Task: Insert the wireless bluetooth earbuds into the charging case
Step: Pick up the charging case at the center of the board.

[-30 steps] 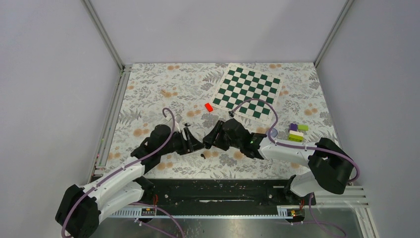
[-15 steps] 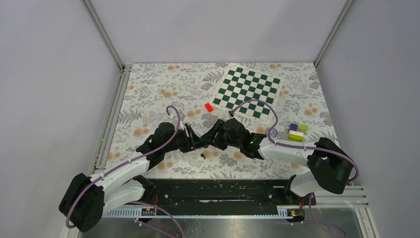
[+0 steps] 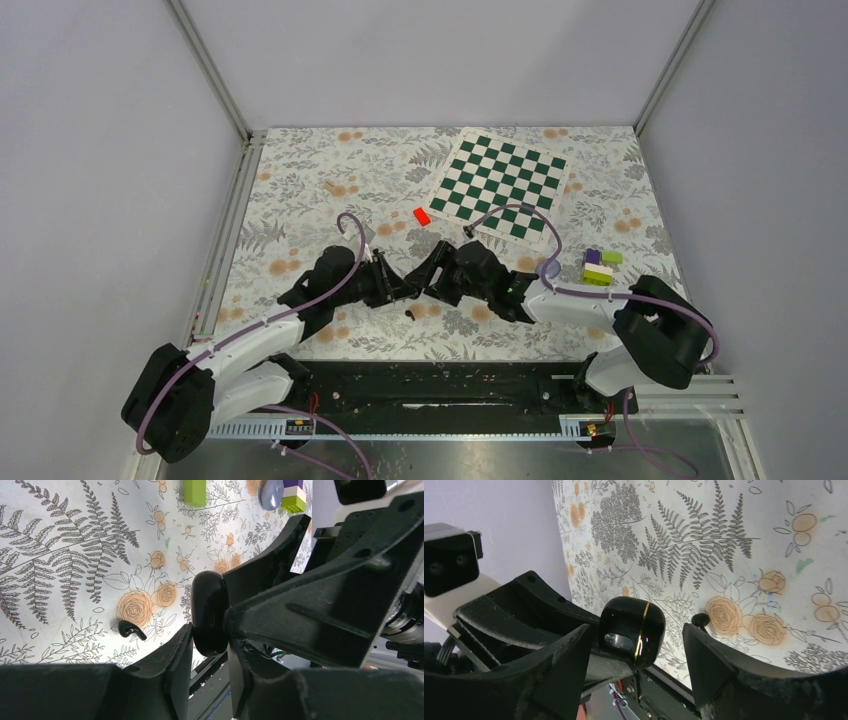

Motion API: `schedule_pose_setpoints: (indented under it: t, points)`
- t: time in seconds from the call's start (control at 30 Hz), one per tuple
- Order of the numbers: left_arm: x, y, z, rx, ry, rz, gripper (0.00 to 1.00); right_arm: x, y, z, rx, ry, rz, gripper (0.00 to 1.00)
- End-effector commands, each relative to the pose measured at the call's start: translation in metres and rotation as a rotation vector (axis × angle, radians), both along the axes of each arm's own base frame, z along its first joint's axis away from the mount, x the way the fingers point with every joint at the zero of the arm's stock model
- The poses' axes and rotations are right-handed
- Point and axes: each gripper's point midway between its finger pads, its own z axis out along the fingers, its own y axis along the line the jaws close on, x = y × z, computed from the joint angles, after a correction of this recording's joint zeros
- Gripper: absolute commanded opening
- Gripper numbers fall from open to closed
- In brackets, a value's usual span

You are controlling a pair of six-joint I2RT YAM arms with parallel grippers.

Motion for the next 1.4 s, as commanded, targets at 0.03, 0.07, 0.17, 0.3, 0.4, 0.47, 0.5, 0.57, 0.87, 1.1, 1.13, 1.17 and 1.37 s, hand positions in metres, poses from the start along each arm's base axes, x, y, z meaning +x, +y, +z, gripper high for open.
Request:
schedule_pose_setpoints:
  t: [0.03, 0.07, 0.17, 0.3, 0.4, 0.47, 0.5, 0.57, 0.87, 1.1, 1.13, 1.17, 1.37]
  points:
    - [0.008, -0.014, 0.031, -0.092, -0.063, -0.046, 0.00, -0.001, -0.013, 0.045, 0.050, -0.171, 0.034, 0.78]
    - [0.007, -0.014, 0.034, -0.107, -0.065, -0.057, 0.00, 0.000, -0.025, 0.047, 0.029, -0.201, -0.001, 0.80]
    - [0.006, -0.016, 0.050, -0.173, -0.072, -0.084, 0.00, 0.001, -0.060, 0.055, 0.019, -0.282, -0.100, 0.83]
    - [0.001, -0.020, 0.082, -0.274, -0.116, -0.159, 0.00, -0.005, -0.090, 0.073, 0.110, -0.396, -0.164, 0.83]
    - [-0.005, -0.024, 0.107, -0.365, -0.152, -0.208, 0.00, -0.016, -0.090, 0.089, 0.172, -0.483, -0.098, 0.77]
    - [-0.010, -0.027, 0.126, -0.443, -0.164, -0.239, 0.00, -0.026, -0.083, 0.105, 0.227, -0.531, -0.024, 0.76]
    - [-0.014, -0.027, 0.134, -0.478, -0.174, -0.260, 0.00, -0.029, -0.080, 0.111, 0.253, -0.548, -0.004, 0.75]
    - [-0.016, -0.027, 0.146, -0.526, -0.190, -0.276, 0.00, -0.032, -0.075, 0.117, 0.287, -0.564, 0.021, 0.74]
    - [-0.019, -0.027, 0.144, -0.551, -0.191, -0.286, 0.00, -0.037, -0.051, 0.138, 0.444, -0.592, 0.094, 0.75]
    - [-0.019, -0.026, 0.143, -0.562, -0.189, -0.280, 0.00, -0.040, -0.043, 0.151, 0.609, -0.600, 0.101, 0.68]
    - [-0.018, -0.026, 0.143, -0.564, -0.186, -0.277, 0.00, -0.041, -0.042, 0.152, 0.626, -0.594, 0.103, 0.67]
    - [-0.019, -0.027, 0.142, -0.565, -0.182, -0.281, 0.00, -0.041, -0.041, 0.153, 0.640, -0.593, 0.102, 0.64]
    - [-0.020, -0.026, 0.140, -0.576, -0.178, -0.286, 0.00, -0.035, -0.047, 0.153, 0.672, -0.602, 0.050, 0.57]
